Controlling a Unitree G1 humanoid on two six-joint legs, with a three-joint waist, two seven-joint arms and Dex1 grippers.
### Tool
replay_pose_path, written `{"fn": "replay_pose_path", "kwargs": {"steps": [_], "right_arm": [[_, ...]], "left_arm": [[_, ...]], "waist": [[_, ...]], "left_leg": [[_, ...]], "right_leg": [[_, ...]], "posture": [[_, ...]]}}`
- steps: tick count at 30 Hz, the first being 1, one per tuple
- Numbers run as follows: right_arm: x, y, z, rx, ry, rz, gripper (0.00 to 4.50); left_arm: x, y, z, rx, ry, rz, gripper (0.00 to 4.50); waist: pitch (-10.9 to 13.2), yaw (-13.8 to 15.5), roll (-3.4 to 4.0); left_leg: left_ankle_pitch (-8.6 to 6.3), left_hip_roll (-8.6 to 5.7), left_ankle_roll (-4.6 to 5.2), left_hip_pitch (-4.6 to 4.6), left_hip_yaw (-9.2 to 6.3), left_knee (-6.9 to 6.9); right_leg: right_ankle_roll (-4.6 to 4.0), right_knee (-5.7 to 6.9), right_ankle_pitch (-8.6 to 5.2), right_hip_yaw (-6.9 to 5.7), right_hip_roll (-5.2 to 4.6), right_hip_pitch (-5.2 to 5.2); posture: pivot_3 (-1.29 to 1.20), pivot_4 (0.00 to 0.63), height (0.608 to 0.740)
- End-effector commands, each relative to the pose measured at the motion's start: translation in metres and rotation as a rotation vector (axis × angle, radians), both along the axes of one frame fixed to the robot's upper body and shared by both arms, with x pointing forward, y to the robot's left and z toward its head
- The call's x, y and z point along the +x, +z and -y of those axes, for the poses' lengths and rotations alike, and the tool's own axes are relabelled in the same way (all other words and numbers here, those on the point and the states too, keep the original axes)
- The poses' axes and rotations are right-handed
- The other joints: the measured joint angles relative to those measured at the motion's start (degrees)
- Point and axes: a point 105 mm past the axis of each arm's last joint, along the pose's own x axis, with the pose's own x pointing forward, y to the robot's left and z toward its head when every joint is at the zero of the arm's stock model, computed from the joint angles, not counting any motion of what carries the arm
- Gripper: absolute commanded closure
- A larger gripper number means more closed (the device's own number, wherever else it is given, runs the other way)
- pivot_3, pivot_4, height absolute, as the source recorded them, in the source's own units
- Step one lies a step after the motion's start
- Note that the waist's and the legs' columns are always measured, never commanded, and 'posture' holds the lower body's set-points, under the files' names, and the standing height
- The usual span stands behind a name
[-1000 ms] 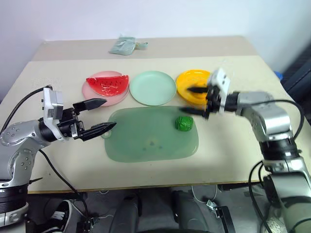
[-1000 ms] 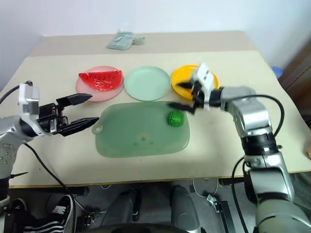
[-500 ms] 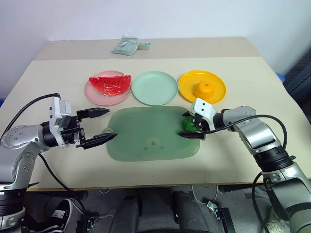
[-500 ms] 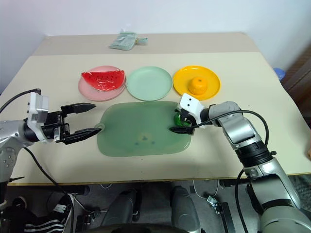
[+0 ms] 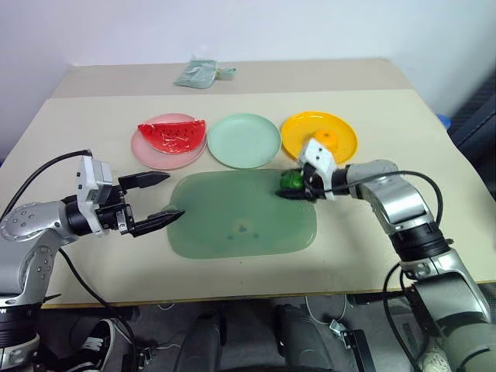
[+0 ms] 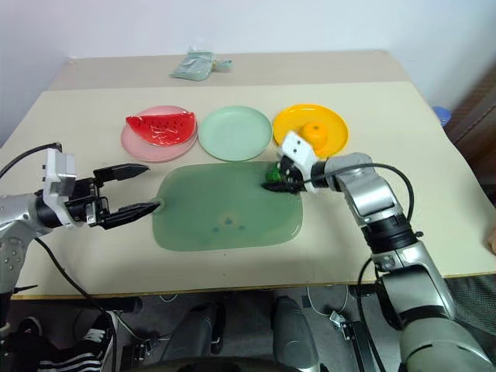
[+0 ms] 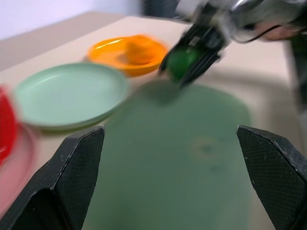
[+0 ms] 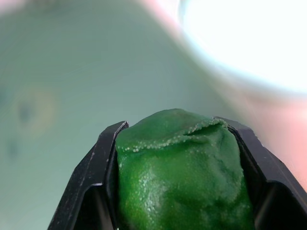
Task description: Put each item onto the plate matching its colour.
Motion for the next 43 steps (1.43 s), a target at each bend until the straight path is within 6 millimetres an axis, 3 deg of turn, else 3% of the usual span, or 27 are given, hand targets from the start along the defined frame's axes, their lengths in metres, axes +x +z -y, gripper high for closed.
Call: {"fn": "replay_pose_path", "kwargs": {"steps": [1, 6, 9, 14, 16, 19, 21, 23, 26, 28, 36, 40, 43], "right_arm": [[0.025, 0.044, -0.034, 0.126, -0.065, 0.187, 2.34], [0.059, 0.041, -0.076, 0.084, -0.156, 0.281, 2.34], [0.076, 0.026, -0.077, 0.012, -0.241, 0.271, 2.34], [0.084, 0.035, -0.058, 0.044, -0.287, 0.317, 0.02], [0.084, 0.037, -0.055, 0.074, -0.275, 0.307, 0.02], [0.079, 0.065, -0.044, 0.287, -0.249, 0.26, 0.02], [0.067, 0.081, -0.036, 0.393, -0.164, 0.246, 0.02], [0.045, 0.081, -0.025, 0.368, -0.043, 0.258, 0.02], [-0.017, 0.053, -0.004, 0.144, 0.192, 0.324, 0.02], [-0.047, 0.036, 0.011, 0.032, 0.26, 0.325, 0.02], [-0.076, 0.034, 0.072, -0.033, 0.101, 0.209, 0.02], [-0.095, 0.028, 0.09, -0.039, 0.07, 0.132, 0.02], [-0.092, 0.026, 0.097, -0.066, 0.001, 0.149, 0.02]], "left_arm": [[0.014, 0.012, -0.007, -0.052, 0.094, 0.034, 0.0], [0.022, 0.011, -0.001, -0.063, 0.131, 0.052, 0.0], [0.017, 0.011, 0.003, -0.065, 0.118, 0.045, 0.0], [0.01, 0.01, -0.005, -0.071, 0.154, 0.054, 0.0], [0.009, 0.009, -0.004, -0.074, 0.156, 0.052, 0.0], [0.009, 0.008, 0.0, -0.094, 0.138, 0.062, 0.0], [0.007, 0.011, 0.006, -0.118, 0.094, 0.065, 0.0], [0.004, 0.014, 0.012, -0.134, 0.063, 0.078, 0.0], [0.005, 0.009, 0.017, -0.128, 0.018, 0.062, 0.0], [0.006, 0.005, 0.021, -0.119, -0.021, 0.057, 0.0], [0.017, 0.007, 0.055, -0.149, -0.175, 0.062, 0.0], [0.018, 0.003, 0.041, -0.144, -0.224, 0.008, 0.0], [0.025, 0.003, 0.039, -0.139, -0.225, 0.012, 0.0]], "waist": [[0.0, -0.14, 0.0], [-0.01, 0.11, -0.02], [-0.01, 0.24, -0.02], [0.01, -0.16, 0.03], [0.01, -0.21, 0.03], [0.02, -0.25, 0.03], [0.02, -0.18, 0.04], [0.01, 0.2, 0.02], [-0.02, 1.84, -0.03], [0.0, 1.98, 0.01], [-0.01, 1.47, 0.03], [-0.01, 1.75, 0.03], [-0.01, 1.74, 0.03]], "left_leg": [[0.0, 0.0, 0.0, 0.0, 0.01, 0.0], [0.01, -0.03, -0.03, -0.03, -0.02, -0.06], [0.02, -0.08, -0.06, -0.07, -0.02, -0.06], [0.04, -0.06, -0.08, -0.07, -0.01, -0.13], [0.04, -0.04, -0.09, -0.07, -0.02, -0.15], [0.04, -0.04, -0.09, -0.07, -0.01, -0.15], [0.04, -0.04, -0.09, -0.07, -0.01, -0.15], [0.04, -0.02, -0.09, -0.08, -0.03, -0.15], [0.01, -0.06, -0.04, -0.08, -0.11, -0.08], [-0.02, -0.08, 0.0, -0.07, -0.06, -0.01], [0.01, 0.02, -0.01, 0.12, 0.06, 0.08], [-0.01, 0.01, 0.02, 0.04, 0.07, 0.07], [-0.01, 0.0, 0.03, 0.03, 0.1, 0.1]], "right_leg": [[0.0, 0.03, 0.01, 0.01, 0.0, -0.01], [0.0, 0.0, 0.01, 0.0, -0.04, -0.04], [-0.01, -0.04, 0.01, 0.0, -0.08, -0.05], [-0.01, -0.03, 0.01, 0.01, -0.06, -0.11], [-0.01, -0.01, 0.01, 0.01, -0.03, -0.14], [-0.01, -0.01, 0.01, 0.02, -0.03, -0.14], [-0.01, 0.0, 0.01, 0.02, -0.02, -0.14], [-0.01, -0.01, 0.01, 0.01, -0.02, -0.11], [0.0, -0.1, 0.01, -0.08, -0.07, 0.05], [0.02, -0.17, 0.0, -0.08, -0.08, 0.11], [-0.02, 0.01, 0.02, 0.04, 0.03, 0.15], [-0.02, -0.05, 0.01, 0.04, 0.0, 0.13], [-0.01, -0.06, 0.02, 0.04, -0.01, 0.13]], "posture": [[0.0, 0.15, 0.738], [0.0, 0.15, 0.738], [0.0, 0.15, 0.738], [0.0, 0.15, 0.738], [0.0, 0.15, 0.738], [0.0, 0.15, 0.738], [0.0, 0.15, 0.738], [0.0, 0.15, 0.738], [0.0, 0.15, 0.738], [0.0, 0.15, 0.738], [0.0, 0.15, 0.738], [0.0, 0.15, 0.738], [0.0, 0.15, 0.738]]}}
